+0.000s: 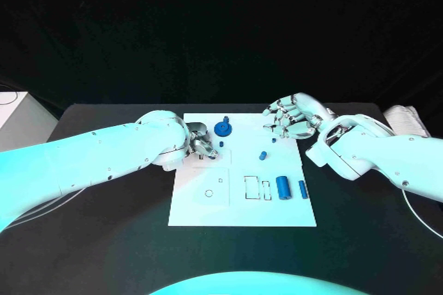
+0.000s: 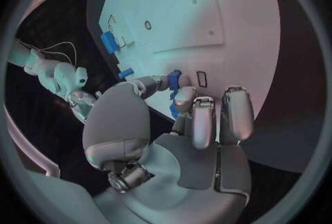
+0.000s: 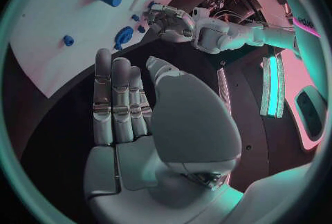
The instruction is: Assemble the parts on the task board
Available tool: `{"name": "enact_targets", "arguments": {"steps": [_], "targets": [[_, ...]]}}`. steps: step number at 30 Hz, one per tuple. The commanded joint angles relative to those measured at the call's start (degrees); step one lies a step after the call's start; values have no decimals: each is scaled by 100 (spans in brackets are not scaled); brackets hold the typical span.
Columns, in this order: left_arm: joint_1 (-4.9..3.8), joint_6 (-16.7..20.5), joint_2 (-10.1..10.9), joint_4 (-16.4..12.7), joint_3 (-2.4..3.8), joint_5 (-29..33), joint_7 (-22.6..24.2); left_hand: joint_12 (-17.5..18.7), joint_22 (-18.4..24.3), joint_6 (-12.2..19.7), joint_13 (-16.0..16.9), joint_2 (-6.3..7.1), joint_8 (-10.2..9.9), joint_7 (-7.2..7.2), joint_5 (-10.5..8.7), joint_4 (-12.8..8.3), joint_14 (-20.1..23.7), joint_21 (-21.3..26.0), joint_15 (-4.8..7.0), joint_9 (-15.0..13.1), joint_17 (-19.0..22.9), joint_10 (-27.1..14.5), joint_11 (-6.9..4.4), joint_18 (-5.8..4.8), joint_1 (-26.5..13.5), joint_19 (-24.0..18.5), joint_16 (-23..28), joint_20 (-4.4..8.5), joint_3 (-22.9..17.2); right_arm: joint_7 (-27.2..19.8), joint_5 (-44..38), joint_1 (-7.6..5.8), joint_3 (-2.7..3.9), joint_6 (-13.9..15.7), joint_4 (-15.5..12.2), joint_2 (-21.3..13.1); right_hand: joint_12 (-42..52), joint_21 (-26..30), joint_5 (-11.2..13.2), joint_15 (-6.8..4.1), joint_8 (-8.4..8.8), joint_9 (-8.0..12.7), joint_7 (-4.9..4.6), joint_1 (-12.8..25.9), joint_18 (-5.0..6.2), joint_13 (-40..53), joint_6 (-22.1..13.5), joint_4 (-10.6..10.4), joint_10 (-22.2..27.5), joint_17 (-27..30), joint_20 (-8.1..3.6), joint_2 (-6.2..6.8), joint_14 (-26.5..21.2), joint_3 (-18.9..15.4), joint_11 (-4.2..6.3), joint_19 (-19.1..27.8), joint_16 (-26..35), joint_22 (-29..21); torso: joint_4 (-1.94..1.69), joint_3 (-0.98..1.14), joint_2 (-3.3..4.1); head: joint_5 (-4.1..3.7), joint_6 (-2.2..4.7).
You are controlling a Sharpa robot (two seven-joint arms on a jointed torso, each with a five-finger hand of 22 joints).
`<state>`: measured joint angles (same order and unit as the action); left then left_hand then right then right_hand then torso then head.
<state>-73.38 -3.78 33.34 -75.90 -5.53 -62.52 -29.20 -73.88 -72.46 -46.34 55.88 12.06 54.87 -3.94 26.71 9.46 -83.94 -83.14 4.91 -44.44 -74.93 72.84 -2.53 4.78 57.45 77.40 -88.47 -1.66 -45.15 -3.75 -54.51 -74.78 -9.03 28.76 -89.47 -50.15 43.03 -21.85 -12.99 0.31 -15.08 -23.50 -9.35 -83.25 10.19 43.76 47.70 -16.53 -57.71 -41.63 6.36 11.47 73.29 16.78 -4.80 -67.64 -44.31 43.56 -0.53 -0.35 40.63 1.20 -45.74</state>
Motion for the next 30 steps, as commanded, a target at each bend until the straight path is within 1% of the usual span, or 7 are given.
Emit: {"name": "enact_targets", "arguments": {"steps": [1, 7, 9, 14, 19, 30], "targets": [[23, -154, -19, 59, -18, -66, -51, -15, -1, -286, 1, -77, 9, 247, 26, -1073, -523, -34, 36, -4, -1234, 42, 13, -82, 21, 35, -31, 20, -1032, -21, -54, 6, 1, -70, 5, 6, 1, 19, -24, 10, -22, 8, -33, 61, 24, -4, -2, 2, 44, -6, 1, 1, 25, 32, 5, -52, 35, -5, 0, 1, 1, 0, -10], [22, -271, -37, 107, -17, -51, -61, -30, -37, -308, 37, -98, 10, 254, 52, -1072, -533, -48, 40, -6, -1265, 72, 7, -91, 14, 62, -44, 27, -1040, -19, -54, 10, 0, -72, 10, 7, 1, 19, -24, 10, -22, 8, -33, 61, 24, -4, -2, 2, 44, -6, 1, 1, 25, 32, 5, -52, 35, -5, 5, 4, -5, 6, -13], [22, -324, -37, 118, -17, -43, -66, -63, -88, -384, 106, -162, 14, 277, 52, -1021, -547, -67, 51, -7, -1308, 150, -10, -103, -60, 102, -63, 38, -1002, -18, -54, 11, 0, -73, 10, 4, 1, 19, -24, 10, -22, 8, -33, 61, 24, -4, -2, 2, 44, -6, 1, 1, 25, 32, 5, -52, 35, -5, 3, 3, -7, 3, -20], [22, -431, -27, 123, -17, -38, -78, -70, -93, -404, 123, -183, 12, 287, 47, -1014, -550, -68, 56, -8, -1317, 170, -17, -104, -75, 106, -67, 42, -985, -15, -54, 13, 0, -76, 11, 0, 6, 30, -30, 10, -27, 10, -33, 77, 24, -15, -5, 4, 46, -11, 1, 4, 29, 36, 6, -58, 48, -16, 4, 4, -4, 7, -27], [21, -443, -16, 122, -16, -46, -86, -84, -131, -423, 154, -200, 12, 296, 54, -1021, -555, -82, 61, -8, -1334, 195, -25, -113, -75, 134, -75, 46, -981, -14, -54, 14, 0, -78, 12, -1, 6, 30, -30, 10, -27, 10, -33, 77, 24, -15, -5, 4, 46, -11, 1, 4, 29, 36, 6, -58, 48, -16, 6, 5, -6, 11, -23], [17, -494, 4, 139, 2, -89, -101, -100, -198, -459, 194, -235, 6, 312, 69, -1035, -566, -108, 72, -5, -1372, 234, -40, -127, -78, 183, -92, 56, -978, -12, -55, 15, 0, -84, 14, -4, 8, 33, -36, 10, -28, 11, -32, 78, 24, -18, -6, 7, 46, -13, 1, 4, 31, 40, 6, -61, 52, -19, 1, 1, -1, 1, -22]]}}
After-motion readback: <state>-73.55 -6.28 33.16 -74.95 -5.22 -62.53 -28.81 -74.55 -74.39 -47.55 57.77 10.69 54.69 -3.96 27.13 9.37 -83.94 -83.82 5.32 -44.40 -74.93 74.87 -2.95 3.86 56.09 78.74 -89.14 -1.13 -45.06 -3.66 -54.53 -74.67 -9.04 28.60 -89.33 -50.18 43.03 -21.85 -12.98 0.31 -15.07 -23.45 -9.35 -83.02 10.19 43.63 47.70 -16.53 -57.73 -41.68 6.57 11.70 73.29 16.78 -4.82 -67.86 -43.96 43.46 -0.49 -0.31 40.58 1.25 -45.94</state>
